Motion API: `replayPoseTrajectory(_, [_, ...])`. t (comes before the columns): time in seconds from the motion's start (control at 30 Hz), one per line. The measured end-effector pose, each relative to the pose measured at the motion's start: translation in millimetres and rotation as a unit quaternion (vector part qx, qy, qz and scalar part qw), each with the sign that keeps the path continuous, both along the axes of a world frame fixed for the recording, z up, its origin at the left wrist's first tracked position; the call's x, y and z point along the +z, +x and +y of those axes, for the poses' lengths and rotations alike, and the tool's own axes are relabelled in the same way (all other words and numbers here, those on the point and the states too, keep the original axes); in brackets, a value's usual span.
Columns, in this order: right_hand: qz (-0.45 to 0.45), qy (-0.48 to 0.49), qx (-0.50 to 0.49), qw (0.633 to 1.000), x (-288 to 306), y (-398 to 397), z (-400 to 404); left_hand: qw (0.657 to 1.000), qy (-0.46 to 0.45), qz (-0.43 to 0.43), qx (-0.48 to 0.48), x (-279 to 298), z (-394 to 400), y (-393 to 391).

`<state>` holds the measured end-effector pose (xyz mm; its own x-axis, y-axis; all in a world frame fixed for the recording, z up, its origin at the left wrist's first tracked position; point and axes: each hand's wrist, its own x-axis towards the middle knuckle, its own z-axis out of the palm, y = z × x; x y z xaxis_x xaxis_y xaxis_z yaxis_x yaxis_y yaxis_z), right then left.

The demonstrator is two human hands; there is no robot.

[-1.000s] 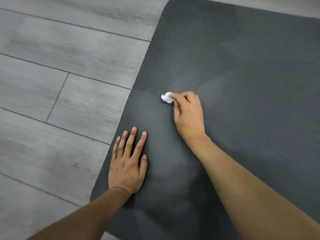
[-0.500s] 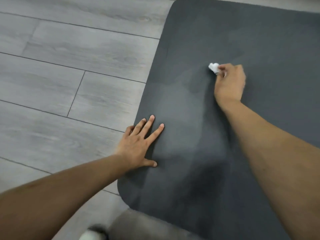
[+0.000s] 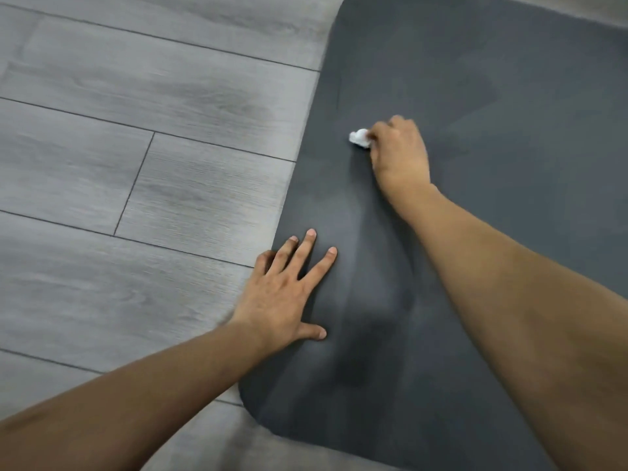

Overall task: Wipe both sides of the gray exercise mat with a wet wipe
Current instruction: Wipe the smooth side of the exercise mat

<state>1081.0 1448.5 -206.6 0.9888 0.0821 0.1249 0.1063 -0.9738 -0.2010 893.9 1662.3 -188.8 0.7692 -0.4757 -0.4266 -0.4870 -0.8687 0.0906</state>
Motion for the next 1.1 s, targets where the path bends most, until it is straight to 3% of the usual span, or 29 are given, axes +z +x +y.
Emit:
replayPoseTrajectory(0.07, [0.018, 0.021, -0.04, 0.999, 0, -5, 15, 1.0, 0.004, 0.002, 0.0, 1, -1, 1])
replayPoseTrajectory(0.1, [0.032, 0.031, -0.012, 0.999, 0, -16, 33, 1.0, 0.006, 0.001, 0.001, 1, -2, 1])
replayPoseTrajectory(0.2, [0.058, 0.079, 0.173, 0.98, 0, -59, 70, 1.0, 0.015, 0.0, 0.002, 3, -4, 2])
replayPoseTrajectory(0.3, [0.064, 0.024, 0.269, 0.961, 9, -46, 54, 1.0, 0.025, 0.003, 0.002, 4, -7, 3])
replayPoseTrajectory(0.37, [0.052, -0.021, 0.184, 0.981, 11, -13, 37, 1.0, 0.026, 0.007, 0.003, 6, -7, 2])
replayPoseTrajectory(0.43, [0.05, -0.014, 0.035, 0.998, 12, 6, 28, 1.0, 0.028, 0.009, 0.002, 6, -8, 2])
replayPoseTrajectory(0.5, [0.068, 0.009, 0.017, 0.998, 12, -8, 45, 0.999, 0.035, 0.006, 0.002, 6, -8, 2])
replayPoseTrajectory(0.6, [0.125, 0.058, 0.208, 0.968, 18, -70, 90, 0.999, 0.044, 0.0, -0.001, 5, -10, 3])
replayPoseTrajectory(0.67, [0.126, 0.062, 0.284, 0.949, 19, -90, 93, 0.999, 0.042, 0.004, 0.001, 6, -10, 4])
replayPoseTrajectory(0.73, [0.076, 0.018, 0.239, 0.968, 22, -69, 62, 0.999, 0.038, 0.004, 0.004, 6, -9, 4])
replayPoseTrajectory(0.8, [0.036, -0.027, 0.086, 0.995, 19, -40, 5, 0.999, 0.032, 0.006, 0.004, 6, -7, 2])
replayPoseTrajectory(0.87, [0.037, -0.051, -0.071, 0.996, 18, -26, -61, 1.0, 0.028, 0.006, 0.007, 6, -8, 2])
replayPoseTrajectory(0.93, [0.045, -0.026, -0.134, 0.99, 20, -34, -80, 1.0, 0.026, 0.008, 0.011, 7, -8, 2])
replayPoseTrajectory(1.0, [0.061, 0.001, -0.111, 0.992, 23, -58, -48, 0.999, 0.024, 0.015, 0.017, 7, -9, 3])
replayPoseTrajectory(1.1, [0.114, 0.057, 0.039, 0.991, 29, -119, 23, 0.999, 0.022, 0.026, 0.036, 9, -9, 2])
